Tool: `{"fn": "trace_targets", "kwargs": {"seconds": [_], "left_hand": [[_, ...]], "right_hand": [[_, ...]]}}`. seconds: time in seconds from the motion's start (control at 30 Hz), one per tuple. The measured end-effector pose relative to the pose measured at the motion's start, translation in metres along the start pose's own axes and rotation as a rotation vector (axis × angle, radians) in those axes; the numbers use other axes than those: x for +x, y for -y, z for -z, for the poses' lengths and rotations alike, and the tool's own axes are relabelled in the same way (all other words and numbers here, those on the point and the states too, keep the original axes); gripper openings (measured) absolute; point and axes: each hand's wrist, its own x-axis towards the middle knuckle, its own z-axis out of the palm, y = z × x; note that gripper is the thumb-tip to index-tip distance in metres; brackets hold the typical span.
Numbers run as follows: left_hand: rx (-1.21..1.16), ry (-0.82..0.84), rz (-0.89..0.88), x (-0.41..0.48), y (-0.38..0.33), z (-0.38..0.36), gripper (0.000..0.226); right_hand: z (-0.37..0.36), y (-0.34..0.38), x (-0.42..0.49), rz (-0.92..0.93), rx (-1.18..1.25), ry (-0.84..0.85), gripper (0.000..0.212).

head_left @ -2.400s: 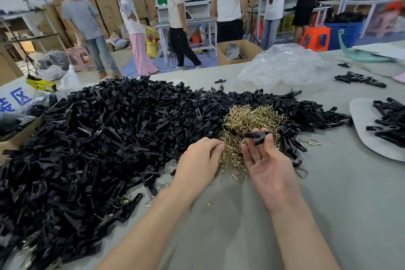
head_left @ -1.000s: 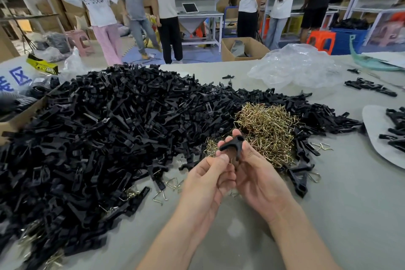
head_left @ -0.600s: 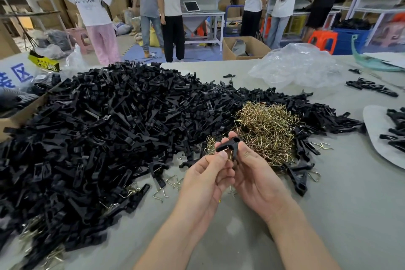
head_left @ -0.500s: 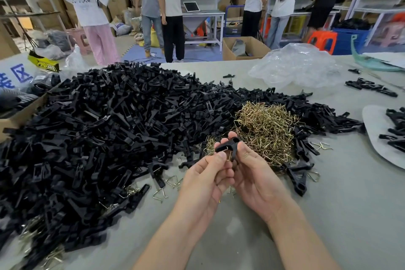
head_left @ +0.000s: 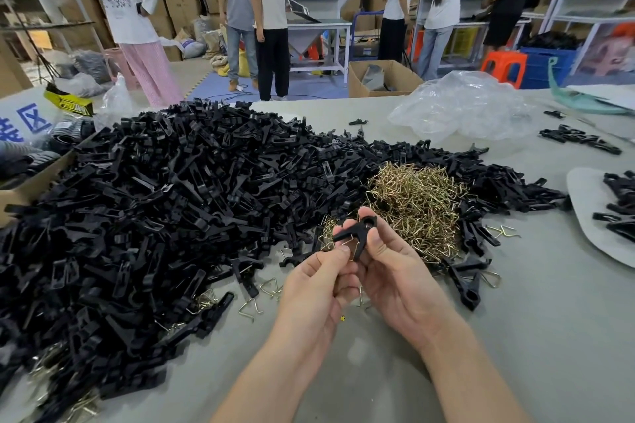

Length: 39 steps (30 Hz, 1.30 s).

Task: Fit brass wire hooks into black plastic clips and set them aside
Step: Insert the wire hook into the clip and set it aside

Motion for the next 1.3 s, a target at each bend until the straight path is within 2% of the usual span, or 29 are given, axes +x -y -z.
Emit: {"fn": "trace_targets", "kwargs": {"seconds": [0.1,0.2,0.33,0.5,0.63,0.73,0.77,0.87,0.97,1.3], "left_hand": [[0.037,-0.03,-0.02,0.001,0.001,0.002,0.03],[0.066,-0.044,-0.033,0.002,0.002,0.004,0.036],[0.073,-0.027,-0.047,0.002,0.002,0.003,0.03],[0.143,0.074,-0.125,-0.003,0.002,0.0,0.02],[0.59,-0.027,-0.311,-0.002,0.01,0.003,0.02],[0.875,-0.055,-0.458,-0.005,0.019,0.002,0.006],[0.994,-0.056,-0.509,-0.006,0.021,0.001,0.007],[1.324,-0.062,-0.579,-0.006,0.03,0.001,0.036],[1.502,-0.087,-0.531,-0.004,0.033,-0.003,0.047],[1.373,-0.108,-0.512,-0.003,0.031,-0.003,0.036]], "right_hand": [[0.001,0.001,0.0,0.01,-0.022,0.014,0.029],[0.002,0.001,-0.001,0.011,-0.038,0.029,0.028],[0.001,-0.002,-0.001,-0.009,-0.041,0.042,0.028],[0.001,0.0,-0.001,-0.063,-0.021,-0.013,0.027],[-0.003,0.0,-0.002,-0.176,0.082,-0.081,0.025],[-0.009,-0.006,0.0,-0.138,0.159,-0.185,0.021],[-0.011,-0.008,0.001,-0.112,0.148,-0.231,0.027],[-0.014,-0.013,0.004,-0.064,0.143,-0.332,0.041],[-0.014,-0.015,0.001,-0.065,0.144,-0.337,0.037],[-0.021,-0.025,0.0,-0.025,0.033,-0.425,0.033]]}}
